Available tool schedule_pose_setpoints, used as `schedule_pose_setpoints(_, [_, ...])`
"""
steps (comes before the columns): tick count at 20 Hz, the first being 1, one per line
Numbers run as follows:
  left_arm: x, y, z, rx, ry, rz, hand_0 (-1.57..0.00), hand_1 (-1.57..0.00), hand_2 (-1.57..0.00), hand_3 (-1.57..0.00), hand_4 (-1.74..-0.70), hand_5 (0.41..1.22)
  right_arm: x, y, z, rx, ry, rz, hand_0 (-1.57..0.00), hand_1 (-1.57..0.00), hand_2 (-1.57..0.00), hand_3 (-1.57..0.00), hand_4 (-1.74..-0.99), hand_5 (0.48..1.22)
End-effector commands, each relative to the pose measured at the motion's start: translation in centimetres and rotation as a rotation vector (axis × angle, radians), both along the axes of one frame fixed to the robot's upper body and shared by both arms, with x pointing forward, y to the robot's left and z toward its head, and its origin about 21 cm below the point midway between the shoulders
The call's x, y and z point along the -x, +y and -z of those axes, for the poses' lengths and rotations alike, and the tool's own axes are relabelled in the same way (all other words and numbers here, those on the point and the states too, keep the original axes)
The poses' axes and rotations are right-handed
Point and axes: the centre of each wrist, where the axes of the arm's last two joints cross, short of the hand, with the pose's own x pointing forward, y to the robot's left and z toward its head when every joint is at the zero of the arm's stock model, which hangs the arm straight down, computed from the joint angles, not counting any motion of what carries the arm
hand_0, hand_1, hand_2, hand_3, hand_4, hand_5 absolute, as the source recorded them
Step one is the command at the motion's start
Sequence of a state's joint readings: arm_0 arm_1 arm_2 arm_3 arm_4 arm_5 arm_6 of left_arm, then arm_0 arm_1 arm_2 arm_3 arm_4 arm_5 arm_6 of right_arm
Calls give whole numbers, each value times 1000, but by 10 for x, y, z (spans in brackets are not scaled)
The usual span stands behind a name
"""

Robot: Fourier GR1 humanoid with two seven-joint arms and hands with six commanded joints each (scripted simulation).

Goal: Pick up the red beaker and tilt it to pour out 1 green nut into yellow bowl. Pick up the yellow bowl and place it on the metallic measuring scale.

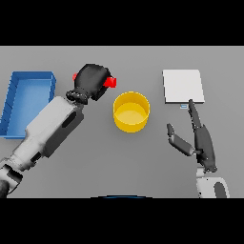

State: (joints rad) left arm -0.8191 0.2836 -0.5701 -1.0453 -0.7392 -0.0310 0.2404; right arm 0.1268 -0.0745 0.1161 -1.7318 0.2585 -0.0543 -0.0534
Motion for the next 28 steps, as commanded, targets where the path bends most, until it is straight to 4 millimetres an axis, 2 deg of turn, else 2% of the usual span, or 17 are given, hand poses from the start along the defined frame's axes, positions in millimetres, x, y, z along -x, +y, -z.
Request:
schedule_pose_setpoints(1, [-3, -4, -2, -53, -9, 9, -1571, -1571, -1571, -1571, -1691, 1196, -1, 3, 1, -6, -4, -6, 1, 1, 1, 1, -1282, 705])
schedule_pose_setpoints(2, [-2, -5, -1, -111, -7, 36, -1571, -1571, -1571, -1571, -1649, 1201, 2, 0, 1, -15, -13, -5, 1, 1, 1, 1, -1284, 705])
schedule_pose_setpoints(3, [-4, -6, -5, -158, -20, 55, -1571, -1571, -1571, -1571, -1666, 1205, 3, -1, 4, -22, -9, -1, 1, 1, 1, 1, -1283, 702])
schedule_pose_setpoints(5, [-4, -18, -9, -274, -11, 108, -1571, -1571, -1571, -1391, -1687, 1211, 4, 2, 4, -49, -22, -7, 1, 1, 1, 1, -1287, 690])
schedule_pose_setpoints(7, [-8, -29, -14, -369, -30, 163, -1571, -1571, -1571, -1277, -1701, 1215, 3, 0, 7, -59, -15, 9, 1, 1, 1, 1, -1292, 678])
schedule_pose_setpoints(10, [-10, -39, -16, -517, -39, 258, -1571, -1571, -1571, -1420, -1718, 1218, 2, 1, 9, -91, -6, 16, 1, 1, 1, 1, -1294, 657])
schedule_pose_setpoints(12, [-10, -44, -18, -608, -57, 302, -1571, -1571, -1571, -1475, -1726, 1219, -3, 2, 9, -97, -7, 14, 1, 1, 1, 1, -1291, 648])
schedule_pose_setpoints(14, [-6, -54, -12, -711, -67, 331, -1571, -1571, -1571, -1509, -1732, 1220, 2, 2, 9, -92, -22, 10, 1, 1, 1, 1, -1291, 640])
schedule_pose_setpoints(17, [-5, -63, -12, -828, -87, 359, -1571, -1571, -1571, -1539, -1736, 1220, -3, 5, 4, -80, -11, 20, 1, 1, 1, 1, -1291, 631])
schedule_pose_setpoints(21, [-9, -68, -14, -950, -140, 408, -1571, -1571, -1571, -1558, -1739, 1221, 4, 3, 13, -67, 8, 32, 1, 1, 1, 1, -1276, 600])
schedule_pose_setpoints(22, [-11, -68, -17, -969, -157, 414, -1571, -1571, -1571, -1561, -1739, 1221, 0, 6, 12, -59, 14, 44, 1, 1, 1, 1, -1276, 593])
schedule_pose_setpoints(28, [-12, -89, -25, -1155, -196, 464, -1571, -1571, -1571, -1568, -1735, 1221, 3, 4, 11, -36, -1, 45, 1, 1, 1, 1, -1216, 585])
